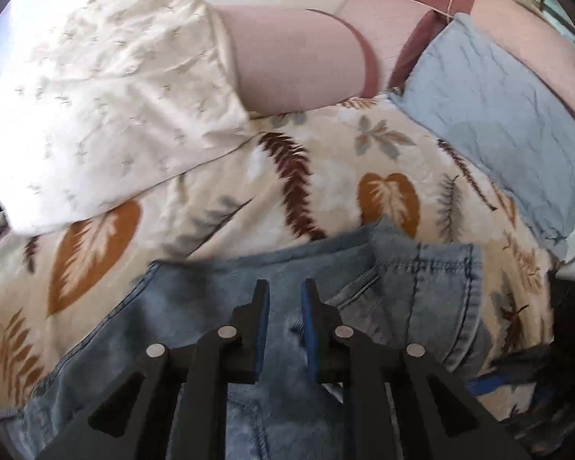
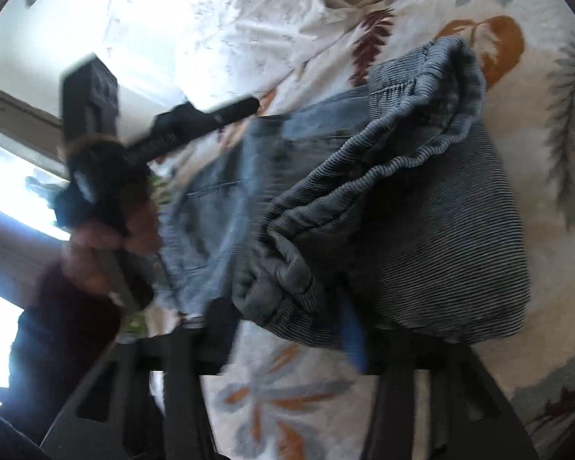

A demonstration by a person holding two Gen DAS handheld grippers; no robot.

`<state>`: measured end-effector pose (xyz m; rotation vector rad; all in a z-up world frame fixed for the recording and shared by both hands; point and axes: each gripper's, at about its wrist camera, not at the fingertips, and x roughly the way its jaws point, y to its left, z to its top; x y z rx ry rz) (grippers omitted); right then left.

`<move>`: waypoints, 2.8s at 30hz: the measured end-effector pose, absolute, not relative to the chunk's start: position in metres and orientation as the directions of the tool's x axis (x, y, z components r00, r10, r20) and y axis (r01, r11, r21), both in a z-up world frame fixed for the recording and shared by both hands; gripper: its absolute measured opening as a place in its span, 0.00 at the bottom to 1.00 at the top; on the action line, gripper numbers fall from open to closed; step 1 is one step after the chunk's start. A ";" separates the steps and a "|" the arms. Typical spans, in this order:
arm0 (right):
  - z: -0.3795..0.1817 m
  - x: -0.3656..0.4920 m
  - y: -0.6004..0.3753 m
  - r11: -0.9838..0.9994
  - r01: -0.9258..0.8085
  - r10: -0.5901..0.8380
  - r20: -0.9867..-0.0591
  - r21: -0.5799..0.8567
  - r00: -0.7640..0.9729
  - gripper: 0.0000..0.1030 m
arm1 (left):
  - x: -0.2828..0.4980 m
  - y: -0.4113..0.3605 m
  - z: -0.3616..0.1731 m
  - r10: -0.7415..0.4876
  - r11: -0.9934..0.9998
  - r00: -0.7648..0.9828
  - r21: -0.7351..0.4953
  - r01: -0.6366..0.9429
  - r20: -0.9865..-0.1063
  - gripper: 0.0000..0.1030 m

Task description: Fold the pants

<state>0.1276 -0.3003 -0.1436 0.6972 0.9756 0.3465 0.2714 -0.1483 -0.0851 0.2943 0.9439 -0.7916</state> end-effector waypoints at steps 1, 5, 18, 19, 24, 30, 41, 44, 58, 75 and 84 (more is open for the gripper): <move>-0.138 0.130 -0.306 0.707 0.017 0.592 -0.605 0.707 0.532 0.58 | 0.268 -0.144 -0.085 -0.477 0.692 0.333 -0.114 0.713 -0.813 0.22; -0.108 0.110 -0.355 0.525 -0.065 0.676 -0.369 0.849 0.637 0.63 | 0.245 -0.122 -0.082 -0.507 0.700 0.328 -0.159 0.696 -0.797 0.27; -0.151 0.134 -0.421 0.402 0.227 0.491 -0.418 0.887 0.764 0.73 | 0.122 -0.097 -0.120 -0.555 0.715 0.286 -0.271 0.645 -0.781 0.53; -0.154 0.144 -0.418 0.416 0.247 0.483 -0.443 0.875 0.756 0.74 | 0.118 -0.095 -0.121 -0.563 0.713 0.285 -0.281 0.642 -0.776 0.53; -0.163 0.169 -0.397 0.381 0.238 0.518 -0.419 0.894 0.746 0.75 | 0.110 -0.083 -0.127 -0.573 0.731 0.265 -0.337 0.594 -0.776 0.60; -0.112 0.205 -0.317 0.470 -0.097 0.706 -0.308 0.877 0.637 0.75 | 0.113 -0.082 -0.132 -0.562 0.758 0.283 -0.347 0.553 -0.777 0.65; -0.128 0.179 -0.369 0.466 0.177 0.587 -0.453 0.867 0.671 0.77 | 0.172 -0.091 -0.119 -0.562 0.800 0.283 -0.425 0.423 -0.777 0.69; -0.124 0.167 -0.392 0.463 0.211 0.544 -0.464 0.861 0.699 0.77 | 0.181 -0.098 -0.109 -0.553 0.799 0.231 -0.431 0.419 -0.800 0.77; -0.160 0.143 -0.397 0.307 0.313 0.697 -0.436 0.899 0.569 0.76 | 0.195 -0.088 -0.082 -0.501 0.854 0.294 -0.410 0.321 -0.814 0.82; -0.170 0.142 -0.408 0.386 0.355 0.673 -0.523 0.851 0.523 0.71 | 0.279 -0.156 -0.158 -0.432 0.890 0.222 -0.374 0.261 -0.874 0.80; -0.163 0.142 -0.406 0.453 0.339 0.635 -0.565 0.824 0.526 0.72 | 0.279 -0.166 -0.150 -0.465 0.864 0.229 -0.381 0.330 -0.855 0.33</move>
